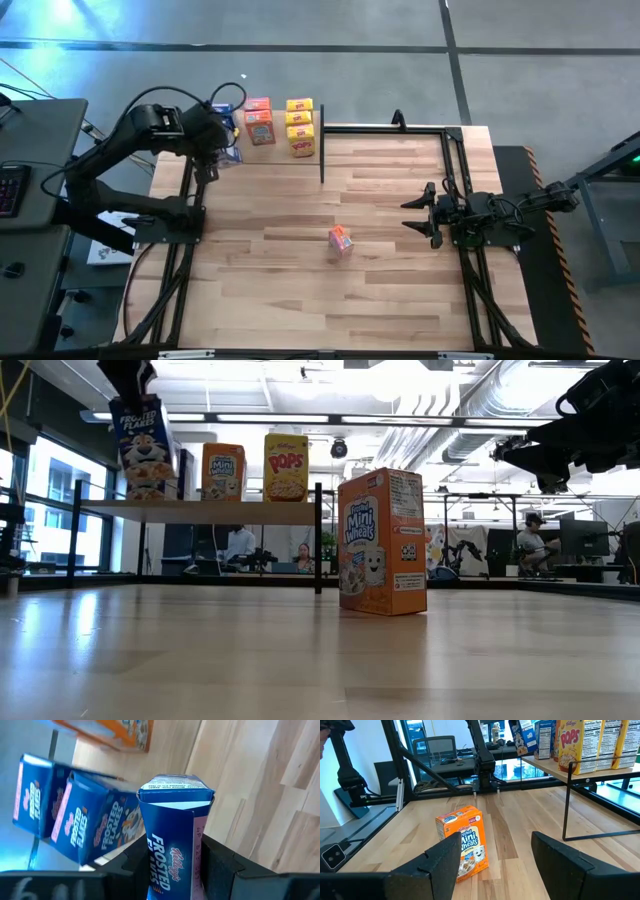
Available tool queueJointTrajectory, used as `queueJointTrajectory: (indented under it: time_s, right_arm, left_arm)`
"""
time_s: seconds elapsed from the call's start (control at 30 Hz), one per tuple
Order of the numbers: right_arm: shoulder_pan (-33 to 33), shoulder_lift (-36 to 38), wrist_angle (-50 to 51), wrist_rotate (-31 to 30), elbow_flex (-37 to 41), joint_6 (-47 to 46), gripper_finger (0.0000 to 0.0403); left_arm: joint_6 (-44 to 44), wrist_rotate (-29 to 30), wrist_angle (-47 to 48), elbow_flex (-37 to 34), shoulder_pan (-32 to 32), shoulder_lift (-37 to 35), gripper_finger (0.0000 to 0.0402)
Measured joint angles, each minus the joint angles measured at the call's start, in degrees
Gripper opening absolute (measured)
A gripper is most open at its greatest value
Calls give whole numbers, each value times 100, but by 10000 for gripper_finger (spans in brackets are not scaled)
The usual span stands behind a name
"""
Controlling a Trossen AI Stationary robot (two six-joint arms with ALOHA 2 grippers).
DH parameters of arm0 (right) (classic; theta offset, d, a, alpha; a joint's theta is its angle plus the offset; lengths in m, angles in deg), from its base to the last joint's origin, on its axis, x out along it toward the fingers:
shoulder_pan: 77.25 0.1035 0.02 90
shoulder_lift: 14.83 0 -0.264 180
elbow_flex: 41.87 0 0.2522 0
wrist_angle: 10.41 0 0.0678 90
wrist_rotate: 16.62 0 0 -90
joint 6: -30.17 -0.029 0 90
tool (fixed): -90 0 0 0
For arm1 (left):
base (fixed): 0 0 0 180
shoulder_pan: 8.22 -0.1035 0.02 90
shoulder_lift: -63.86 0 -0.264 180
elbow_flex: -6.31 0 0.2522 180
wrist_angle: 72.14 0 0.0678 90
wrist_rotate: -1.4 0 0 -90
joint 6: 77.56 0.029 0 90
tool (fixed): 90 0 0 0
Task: Stack cereal on shelf
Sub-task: Put the blue cereal box on the shelf aligned with the other blue cereal boxes
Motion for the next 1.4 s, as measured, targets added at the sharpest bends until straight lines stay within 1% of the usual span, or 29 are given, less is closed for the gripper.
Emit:
queueJointTrajectory:
  time_s: [0.2,0.6,0.7,0.83,1.17,1.4]
  right_arm:
    - [-1,0,-1,-1,0,0,234]
    - [-1,0,0,-2,0,-1,234]
    - [-2,0,-2,-1,0,-1,234]
    - [-1,0,-2,-2,0,-2,234]
    - [0,0,-1,-2,0,0,234]
    - [1,0,0,-2,0,-2,234]
  left_arm:
    - [186,2,6,-277,-295,-244,129]
    - [1005,7,0,-355,-687,-306,129]
    - [1071,2,-17,-426,-719,-272,129]
    - [1391,-15,2,-553,-727,-265,129]
    - [1632,5,-5,-556,-726,-117,129]
    - [1802,173,-27,-556,-725,-30,129]
